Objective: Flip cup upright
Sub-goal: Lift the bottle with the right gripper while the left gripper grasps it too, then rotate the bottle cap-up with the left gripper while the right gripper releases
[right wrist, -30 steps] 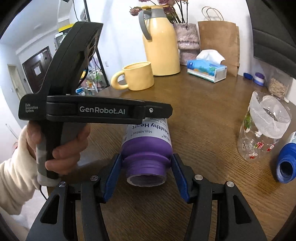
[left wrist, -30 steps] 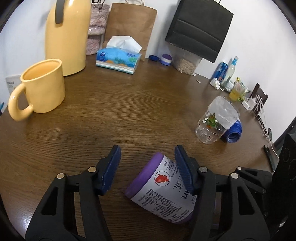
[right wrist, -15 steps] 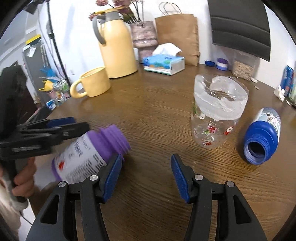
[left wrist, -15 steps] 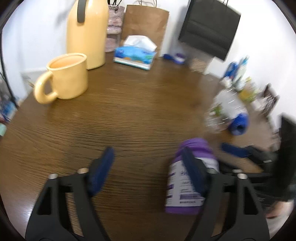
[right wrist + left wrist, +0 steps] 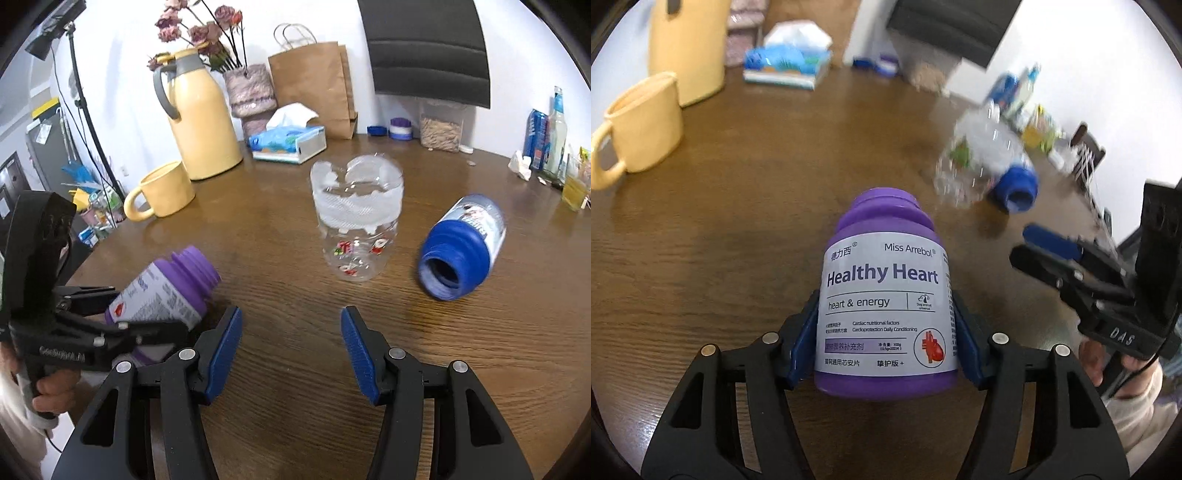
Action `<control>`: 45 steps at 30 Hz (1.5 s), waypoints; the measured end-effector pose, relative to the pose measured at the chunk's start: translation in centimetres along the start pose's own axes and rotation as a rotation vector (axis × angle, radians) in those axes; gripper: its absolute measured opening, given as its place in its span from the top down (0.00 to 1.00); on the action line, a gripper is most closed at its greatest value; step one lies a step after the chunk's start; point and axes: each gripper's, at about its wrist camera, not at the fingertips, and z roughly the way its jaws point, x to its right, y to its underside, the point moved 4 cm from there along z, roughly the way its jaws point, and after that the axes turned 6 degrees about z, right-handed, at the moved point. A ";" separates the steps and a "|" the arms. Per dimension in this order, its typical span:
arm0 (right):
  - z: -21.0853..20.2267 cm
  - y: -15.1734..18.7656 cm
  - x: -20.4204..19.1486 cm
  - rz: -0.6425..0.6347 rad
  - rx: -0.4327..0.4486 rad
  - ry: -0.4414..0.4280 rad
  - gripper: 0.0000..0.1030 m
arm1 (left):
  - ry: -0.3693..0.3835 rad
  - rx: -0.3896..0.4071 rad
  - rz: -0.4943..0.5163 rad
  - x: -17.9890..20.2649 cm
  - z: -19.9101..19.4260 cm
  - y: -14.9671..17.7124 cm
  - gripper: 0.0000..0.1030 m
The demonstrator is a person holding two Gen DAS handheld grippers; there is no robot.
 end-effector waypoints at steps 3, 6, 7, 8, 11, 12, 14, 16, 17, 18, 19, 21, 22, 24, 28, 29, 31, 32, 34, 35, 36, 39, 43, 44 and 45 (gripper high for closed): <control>-0.9 -1.2 -0.3 0.051 0.035 -0.077 0.36 | -0.041 0.114 0.006 0.2 -2.2 -1.0 0.42; -2.1 -3.4 -1.1 0.135 0.086 -0.270 0.16 | -0.118 0.266 0.047 0.8 -4.5 -2.4 0.42; -2.2 -4.4 -1.4 0.160 0.085 -0.343 0.16 | -0.120 0.295 0.050 0.9 -4.9 -2.9 0.42; -2.2 -5.5 -1.9 0.180 0.072 -0.413 0.16 | -0.120 0.328 0.054 0.9 -5.5 -3.5 0.42; -1.7 -9.4 -3.4 0.199 0.020 -0.560 0.16 | -0.122 0.393 0.079 1.5 -7.0 -5.3 0.42; -1.5 -10.4 -3.9 0.197 0.004 -0.579 0.16 | -0.119 0.418 0.090 1.8 -7.5 -5.9 0.42; -0.7 -12.6 -5.0 0.179 -0.038 -0.635 0.16 | -0.130 0.473 0.120 2.4 -8.9 -7.4 0.42; 0.0 -15.1 -6.1 0.147 -0.055 -0.696 0.16 | -0.138 0.517 0.158 2.9 -9.7 -8.7 0.42; 0.4 -16.0 -6.6 0.132 -0.067 -0.737 0.16 | -0.149 0.538 0.177 3.0 -9.8 -9.2 0.42; 1.0 -16.6 -6.7 0.135 -0.075 -0.752 0.16 | -0.160 0.553 0.193 3.0 -9.6 -9.7 0.42; 1.8 -17.4 -6.6 0.151 -0.085 -0.761 0.16 | -0.174 0.563 0.199 2.8 -9.5 -10.3 0.42; 2.9 -18.3 -6.5 0.168 -0.089 -0.770 0.23 | -0.171 0.563 0.181 2.0 -9.0 -11.3 0.42; 3.2 -18.8 -6.4 0.168 -0.085 -0.788 0.38 | -0.159 0.551 0.162 1.4 -8.5 -11.9 0.42; 3.8 -19.8 -6.4 0.137 -0.068 -0.756 0.43 | -0.131 0.538 0.141 0.5 -7.5 -12.7 0.42; 4.9 -21.0 -6.8 0.033 -0.026 -0.679 0.43 | -0.114 0.506 0.137 -0.6 -5.4 -13.9 0.42; 5.2 -21.1 -6.8 -0.001 -0.009 -0.649 0.43 | -0.109 0.490 0.138 -0.9 -4.8 -14.4 0.42; 5.7 -21.3 -6.8 -0.068 0.027 -0.594 0.43 | -0.103 0.469 0.142 -1.4 -3.7 -15.1 0.42; 5.9 -21.4 -6.7 -0.098 0.047 -0.575 0.43 | -0.102 0.461 0.146 -1.7 -3.2 -15.3 0.42; 6.4 -21.2 -6.7 -0.164 0.083 -0.539 0.43 | -0.099 0.447 0.149 -2.2 -2.1 -15.8 0.42; 7.1 -20.9 -6.6 -0.195 0.095 -0.516 0.43 | -0.096 0.440 0.146 -2.5 -1.4 -15.9 0.42; 7.6 -20.8 -6.4 -0.204 0.098 -0.507 0.43 | -0.094 0.423 0.138 -2.9 -0.5 -16.0 0.42; 9.1 -20.0 -5.2 -0.176 0.101 -0.504 0.43 | -0.081 0.402 0.127 -3.4 1.0 -15.8 0.42; 8.7 -18.8 -5.1 -0.186 0.124 -0.448 0.43 | -0.082 0.415 0.145 -3.1 1.4 -14.9 0.42; 8.2 -18.3 -5.4 -0.206 0.143 -0.426 0.43 | -0.084 0.412 0.147 -2.9 1.3 -14.8 0.42; 7.6 -17.7 -5.8 -0.229 0.165 -0.406 0.43 | -0.076 0.408 0.145 -2.7 1.2 -14.6 0.42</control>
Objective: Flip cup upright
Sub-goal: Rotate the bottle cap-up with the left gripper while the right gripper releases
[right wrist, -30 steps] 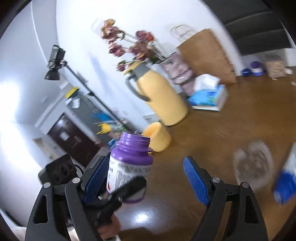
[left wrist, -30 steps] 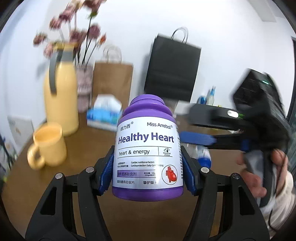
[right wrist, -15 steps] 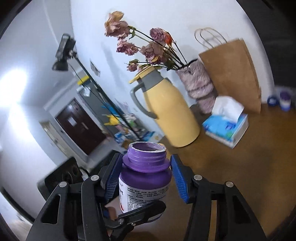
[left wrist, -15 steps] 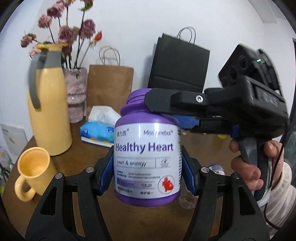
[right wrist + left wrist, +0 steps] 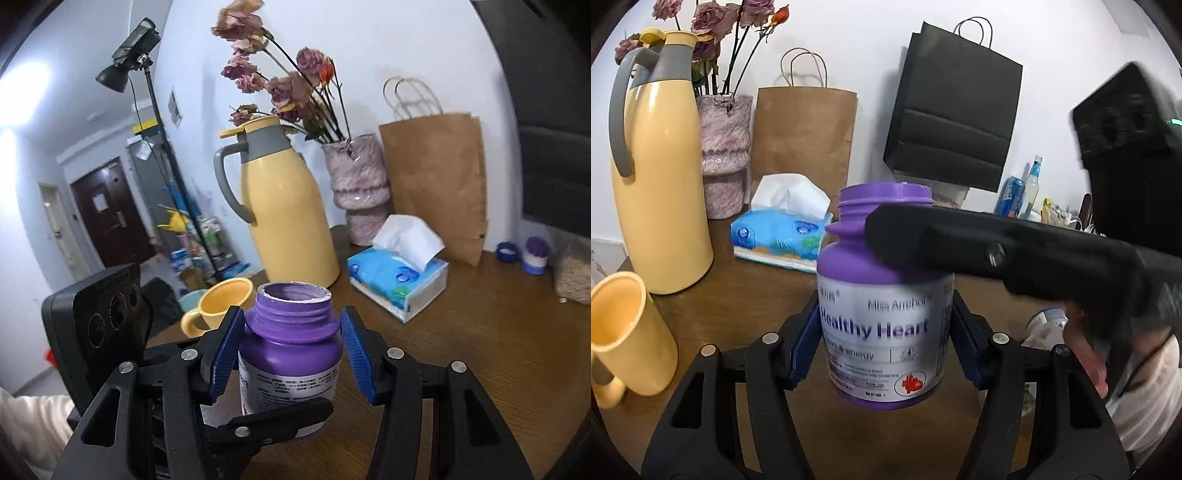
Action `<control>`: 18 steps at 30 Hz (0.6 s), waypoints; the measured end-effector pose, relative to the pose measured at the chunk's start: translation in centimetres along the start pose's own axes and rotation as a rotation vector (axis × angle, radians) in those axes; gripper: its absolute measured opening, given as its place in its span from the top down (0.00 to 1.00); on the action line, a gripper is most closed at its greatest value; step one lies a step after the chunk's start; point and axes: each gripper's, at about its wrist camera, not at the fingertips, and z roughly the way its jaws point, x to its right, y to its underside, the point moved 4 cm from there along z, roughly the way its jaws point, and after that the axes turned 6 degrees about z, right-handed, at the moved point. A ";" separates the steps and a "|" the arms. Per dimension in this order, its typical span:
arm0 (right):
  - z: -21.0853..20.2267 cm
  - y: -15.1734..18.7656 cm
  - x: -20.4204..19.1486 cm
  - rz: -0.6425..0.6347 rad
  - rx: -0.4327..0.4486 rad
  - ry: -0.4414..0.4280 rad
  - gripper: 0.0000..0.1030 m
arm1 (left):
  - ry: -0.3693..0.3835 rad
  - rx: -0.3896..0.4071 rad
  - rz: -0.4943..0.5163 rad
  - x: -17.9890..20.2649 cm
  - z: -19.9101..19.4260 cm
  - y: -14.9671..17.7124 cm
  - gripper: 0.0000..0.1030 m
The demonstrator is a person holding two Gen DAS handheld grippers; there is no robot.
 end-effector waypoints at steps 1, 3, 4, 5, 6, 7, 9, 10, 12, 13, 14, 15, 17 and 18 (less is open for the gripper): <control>-0.4 0.5 -0.6 -0.024 0.015 0.021 0.43 | 0.014 -0.003 -0.008 0.3 -0.4 0.3 0.42; -1.0 2.1 -1.5 -0.049 0.034 0.051 0.43 | 0.022 -0.027 -0.018 0.6 -0.3 0.9 0.42; -1.3 2.8 -1.6 -0.049 0.032 0.060 0.43 | 0.029 -0.046 -0.022 0.9 -0.4 1.5 0.42; -1.5 3.7 -1.7 -0.040 0.024 0.063 0.43 | 0.034 -0.061 -0.024 1.2 -0.4 2.2 0.42; -1.7 4.2 -1.7 -0.033 0.016 0.062 0.43 | 0.033 -0.073 -0.021 1.6 -0.5 2.9 0.42; -1.8 4.7 -1.6 -0.026 0.002 0.059 0.43 | 0.030 -0.085 -0.018 1.8 -0.5 3.4 0.42; -1.9 5.9 -1.4 -0.004 -0.031 0.047 0.43 | 0.029 -0.124 -0.024 2.3 -0.6 4.6 0.42; -1.9 6.4 -1.3 0.002 -0.044 0.047 0.43 | 0.035 -0.142 -0.032 2.5 -0.5 5.0 0.42; -2.3 7.5 -1.4 0.001 -0.070 0.051 0.43 | 0.046 -0.183 -0.052 3.0 -0.5 6.0 0.42; -2.7 8.0 -1.5 -0.002 -0.079 0.053 0.43 | 0.049 -0.198 -0.056 3.2 -0.5 6.3 0.42; -2.9 8.4 -1.7 -0.003 -0.085 0.055 0.43 | 0.057 -0.210 -0.059 3.6 -0.6 6.6 0.42; -3.2 8.7 -1.8 0.001 -0.088 0.056 0.43 | 0.063 -0.217 -0.057 4.0 -0.8 6.9 0.42; -4.3 9.6 -2.0 0.009 -0.096 0.062 0.43 | 0.065 -0.229 -0.037 5.0 -1.3 7.5 0.42; -4.5 9.9 -2.2 0.007 -0.106 0.069 0.43 | 0.064 -0.236 -0.024 5.5 -1.4 7.7 0.42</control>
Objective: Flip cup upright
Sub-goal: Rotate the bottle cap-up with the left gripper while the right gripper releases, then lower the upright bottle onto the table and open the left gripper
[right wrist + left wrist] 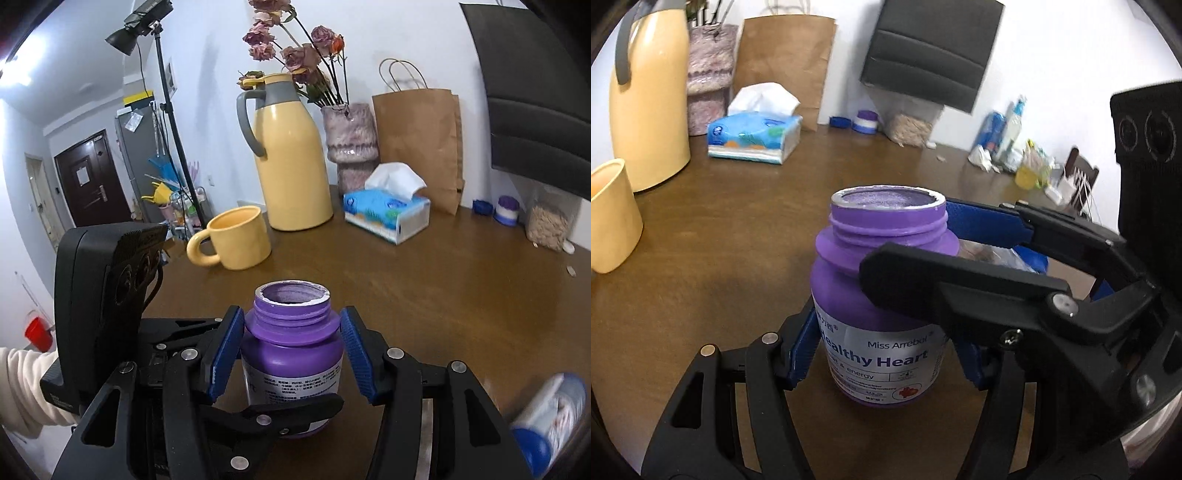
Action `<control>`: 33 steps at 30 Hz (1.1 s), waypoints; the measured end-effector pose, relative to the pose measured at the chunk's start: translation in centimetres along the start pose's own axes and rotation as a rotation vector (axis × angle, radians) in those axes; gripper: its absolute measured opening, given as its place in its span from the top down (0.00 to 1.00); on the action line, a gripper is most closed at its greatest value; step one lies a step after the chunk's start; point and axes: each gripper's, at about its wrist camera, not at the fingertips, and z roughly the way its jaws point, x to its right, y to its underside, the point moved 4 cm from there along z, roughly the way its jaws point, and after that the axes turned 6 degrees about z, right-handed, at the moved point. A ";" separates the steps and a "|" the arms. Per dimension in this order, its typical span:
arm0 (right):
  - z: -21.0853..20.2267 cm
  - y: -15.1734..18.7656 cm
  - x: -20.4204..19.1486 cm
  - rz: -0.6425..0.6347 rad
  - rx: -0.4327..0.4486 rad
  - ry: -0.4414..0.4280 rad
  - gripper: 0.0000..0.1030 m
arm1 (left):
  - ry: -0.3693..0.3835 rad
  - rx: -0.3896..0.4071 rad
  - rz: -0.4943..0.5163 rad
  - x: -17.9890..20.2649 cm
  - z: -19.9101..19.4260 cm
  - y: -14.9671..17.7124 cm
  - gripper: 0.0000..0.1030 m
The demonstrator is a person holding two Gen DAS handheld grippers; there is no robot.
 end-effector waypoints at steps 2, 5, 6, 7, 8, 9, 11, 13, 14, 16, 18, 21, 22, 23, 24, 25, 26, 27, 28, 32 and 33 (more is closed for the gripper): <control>-0.9 1.0 -0.1 0.004 -0.004 0.014 0.43 | -0.016 0.008 0.029 1.0 -0.5 0.6 0.41; -2.4 1.9 -0.3 0.037 -0.007 0.011 0.43 | -0.016 -0.008 0.050 2.0 -0.9 1.3 0.40; -2.7 2.1 -0.4 0.039 -0.005 0.012 0.43 | -0.005 -0.009 0.041 2.4 -1.2 1.6 0.40; -3.1 2.5 -0.7 0.038 -0.002 0.014 0.43 | -0.002 -0.010 0.037 2.7 -1.3 1.8 0.40; -3.6 2.9 -1.1 0.030 0.002 0.018 0.43 | -0.005 -0.007 0.047 3.1 -1.6 2.2 0.40; -4.0 3.3 -1.3 0.022 0.005 0.022 0.43 | -0.011 -0.003 0.070 3.6 -1.9 2.6 0.40; -5.0 4.2 -1.9 0.014 0.006 0.035 0.43 | -0.024 -0.001 0.114 4.6 -2.2 3.2 0.40; -5.7 4.8 -2.4 0.005 0.007 0.051 0.43 | -0.024 -0.004 0.133 5.4 -2.5 3.7 0.38; -6.0 5.1 -2.8 -0.002 0.009 0.059 0.43 | -0.008 -0.011 0.134 5.7 -2.7 3.9 0.34; -6.4 5.6 -3.2 -0.017 0.014 0.070 0.43 | 0.014 -0.017 0.139 6.1 -2.8 3.9 0.25; -6.4 5.9 -3.0 0.004 0.007 0.075 0.38 | -0.011 -0.017 0.156 6.2 -2.8 4.0 0.13; -6.4 6.5 -2.0 0.054 0.000 0.097 0.25 | -0.056 -0.017 0.154 5.9 -3.1 4.4 0.11; -6.6 6.6 -1.8 0.071 0.003 0.094 0.25 | -0.058 -0.023 0.143 5.7 -3.3 4.6 0.09; -6.8 6.7 -1.6 0.084 0.007 0.091 0.25 | -0.062 -0.025 0.131 5.5 -3.5 4.7 0.06; -7.1 6.8 -1.5 0.101 0.014 0.094 0.25 | -0.069 -0.024 0.124 5.3 -3.7 4.8 0.06; -7.4 6.8 -1.3 0.117 0.018 0.097 0.25 | -0.078 -0.023 0.119 5.2 -4.0 4.9 0.06; -7.7 6.8 -1.3 0.125 0.021 0.097 0.25 | -0.082 -0.008 0.123 5.3 -4.2 4.9 0.05; -8.1 6.8 -1.2 0.133 0.028 0.096 0.25 | -0.090 -0.008 0.122 5.3 -4.5 4.9 0.04; -8.6 6.8 -1.1 0.142 0.033 0.100 0.25 | -0.103 -0.009 0.117 5.3 -4.9 5.0 0.03; -10.9 7.1 -0.4 0.184 0.033 0.207 0.24 | -0.157 -0.008 0.073 4.8 -6.2 5.2 0.00; -11.6 7.2 -0.2 0.192 0.034 0.240 0.24 | -0.170 -0.006 0.063 4.8 -6.7 5.4 0.00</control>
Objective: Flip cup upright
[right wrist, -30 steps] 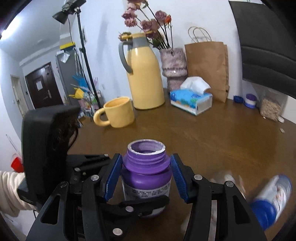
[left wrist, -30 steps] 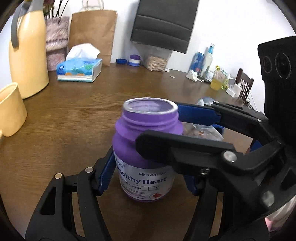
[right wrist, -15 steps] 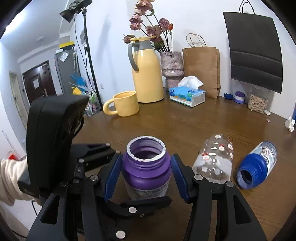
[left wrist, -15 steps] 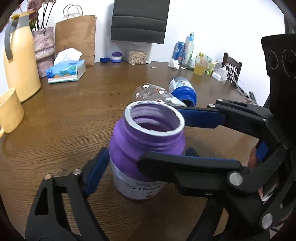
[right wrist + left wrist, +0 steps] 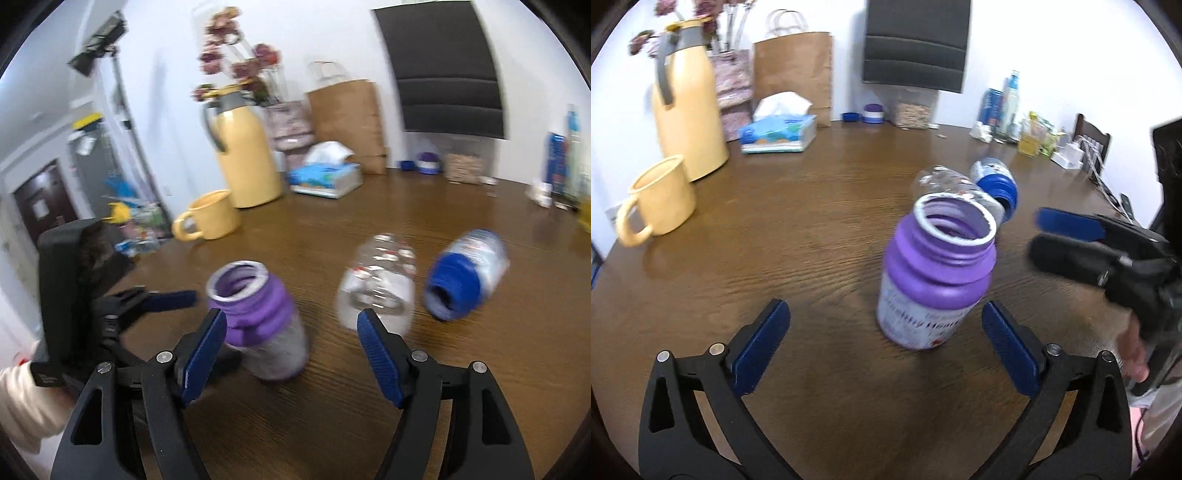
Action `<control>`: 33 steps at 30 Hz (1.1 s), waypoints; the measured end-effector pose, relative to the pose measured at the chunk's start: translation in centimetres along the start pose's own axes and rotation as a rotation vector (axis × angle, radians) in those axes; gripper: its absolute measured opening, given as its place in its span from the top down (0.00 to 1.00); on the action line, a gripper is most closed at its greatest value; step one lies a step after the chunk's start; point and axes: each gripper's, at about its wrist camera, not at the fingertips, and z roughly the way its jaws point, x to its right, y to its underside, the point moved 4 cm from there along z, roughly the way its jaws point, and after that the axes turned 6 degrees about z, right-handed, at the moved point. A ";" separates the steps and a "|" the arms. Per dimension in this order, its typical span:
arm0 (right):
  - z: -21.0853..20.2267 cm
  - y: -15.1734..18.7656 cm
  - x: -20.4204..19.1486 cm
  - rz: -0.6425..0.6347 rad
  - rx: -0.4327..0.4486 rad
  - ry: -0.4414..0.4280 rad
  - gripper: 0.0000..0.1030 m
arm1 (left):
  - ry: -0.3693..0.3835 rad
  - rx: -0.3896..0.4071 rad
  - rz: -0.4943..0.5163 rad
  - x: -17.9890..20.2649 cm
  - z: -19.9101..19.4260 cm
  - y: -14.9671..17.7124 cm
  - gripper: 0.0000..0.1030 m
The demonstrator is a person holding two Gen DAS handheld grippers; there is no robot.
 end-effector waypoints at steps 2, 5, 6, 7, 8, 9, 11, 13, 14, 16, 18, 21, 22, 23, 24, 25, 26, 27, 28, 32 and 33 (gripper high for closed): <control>-1.6 0.1 1.0 0.025 0.009 0.044 0.24 | -0.003 0.022 -0.016 0.0 -1.5 0.4 0.00; -4.2 0.7 1.9 0.048 0.018 0.108 0.24 | -0.054 0.080 -0.008 0.7 -4.3 0.9 0.00; -5.0 0.9 2.1 0.052 0.018 0.127 0.24 | -0.071 0.098 -0.004 0.9 -5.2 1.0 0.00; -5.9 1.2 2.1 0.055 0.019 0.148 0.22 | -0.087 0.113 -0.006 1.0 -6.1 1.2 0.00; -6.7 1.5 2.1 0.057 0.019 0.159 0.22 | -0.103 0.123 -0.013 1.2 -7.0 1.4 0.00; -7.5 1.9 2.1 0.058 0.020 0.163 0.20 | -0.119 0.133 -0.024 1.3 -7.9 1.6 0.00; -9.4 2.8 1.6 0.051 0.026 0.164 0.20 | -0.142 0.155 -0.056 1.6 -9.6 2.2 0.00; -10.7 3.6 0.9 0.044 0.038 0.177 0.20 | -0.186 0.158 -0.084 1.9 -10.9 2.9 0.00; -11.6 4.2 0.5 0.039 0.060 0.184 0.20 | -0.215 0.165 -0.082 2.4 -11.7 3.3 0.00; -13.0 5.2 0.1 0.045 0.089 0.195 0.20 | -0.265 0.186 -0.060 3.5 -13.2 4.0 0.00; -14.5 6.5 -0.5 0.058 0.108 0.202 0.20 | -0.298 0.215 -0.037 4.7 -14.9 4.6 0.00; -16.6 8.5 -1.5 0.053 0.157 0.235 0.20 | -0.297 0.250 -0.056 5.6 -16.9 5.7 0.00; -17.2 9.3 -1.9 0.054 0.176 0.256 0.20 | -0.291 0.258 -0.071 5.8 -17.2 6.0 0.00; -17.7 10.1 -1.9 0.064 0.187 0.269 0.20 | -0.280 0.268 -0.084 5.9 -17.6 6.5 0.00; -18.0 10.7 -2.1 0.078 0.195 0.278 0.20 | -0.276 0.271 -0.092 6.1 -17.7 6.9 0.00; -18.3 11.6 -2.2 0.099 0.197 0.276 0.20 | -0.275 0.273 -0.104 6.3 -17.9 7.5 0.00; -18.5 12.1 -2.4 0.105 0.198 0.269 0.20 | -0.274 0.272 -0.110 6.5 -18.0 7.9 0.00; -18.6 12.5 -2.6 0.104 0.196 0.270 0.20 | -0.267 0.268 -0.116 6.7 -18.0 8.2 0.00; -18.8 12.6 -2.6 0.097 0.195 0.277 0.20 | -0.261 0.267 -0.118 6.8 -18.1 8.5 0.00; -18.9 12.0 -2.4 0.115 0.198 0.269 0.20 | -0.266 0.267 -0.104 7.1 -18.3 8.3 0.00; -18.9 12.0 -2.5 0.112 0.196 0.266 0.20 | -0.270 0.274 -0.105 7.0 -18.5 8.2 0.00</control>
